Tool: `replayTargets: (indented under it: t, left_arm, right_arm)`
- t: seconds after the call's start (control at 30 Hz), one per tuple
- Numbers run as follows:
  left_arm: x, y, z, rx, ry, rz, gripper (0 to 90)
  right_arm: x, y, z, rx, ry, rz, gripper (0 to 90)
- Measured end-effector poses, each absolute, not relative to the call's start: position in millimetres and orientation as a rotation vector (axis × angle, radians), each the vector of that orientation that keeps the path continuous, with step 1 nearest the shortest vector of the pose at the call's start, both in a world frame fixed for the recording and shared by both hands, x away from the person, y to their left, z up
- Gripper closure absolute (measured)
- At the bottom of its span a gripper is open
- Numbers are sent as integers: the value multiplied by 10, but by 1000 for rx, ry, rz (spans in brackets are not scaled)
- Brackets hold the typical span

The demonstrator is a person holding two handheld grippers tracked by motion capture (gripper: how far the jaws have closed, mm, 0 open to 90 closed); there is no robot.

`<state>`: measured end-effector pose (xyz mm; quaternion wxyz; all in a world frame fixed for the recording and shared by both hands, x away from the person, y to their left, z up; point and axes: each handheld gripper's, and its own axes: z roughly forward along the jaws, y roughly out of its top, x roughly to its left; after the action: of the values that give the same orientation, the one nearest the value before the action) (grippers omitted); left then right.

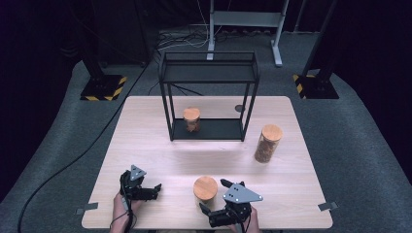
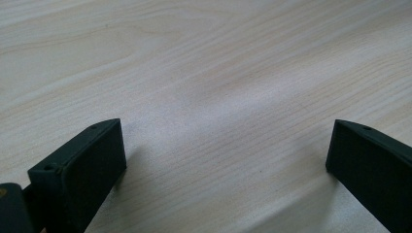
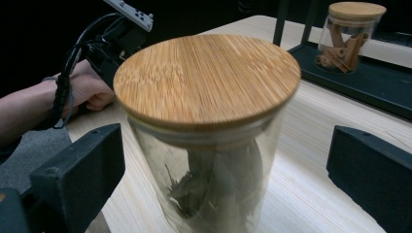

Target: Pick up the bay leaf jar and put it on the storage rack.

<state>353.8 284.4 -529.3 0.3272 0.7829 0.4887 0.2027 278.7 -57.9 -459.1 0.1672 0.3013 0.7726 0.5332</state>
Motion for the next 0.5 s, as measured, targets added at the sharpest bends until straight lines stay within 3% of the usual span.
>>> replayTargets:
  t: [0.5]
  left_arm:
    - [3537, 2844, -5293, 2051, 1280, 531, 3]
  right_arm:
    - [2892, -419, -4631, 814, 2193, 1579, 0]
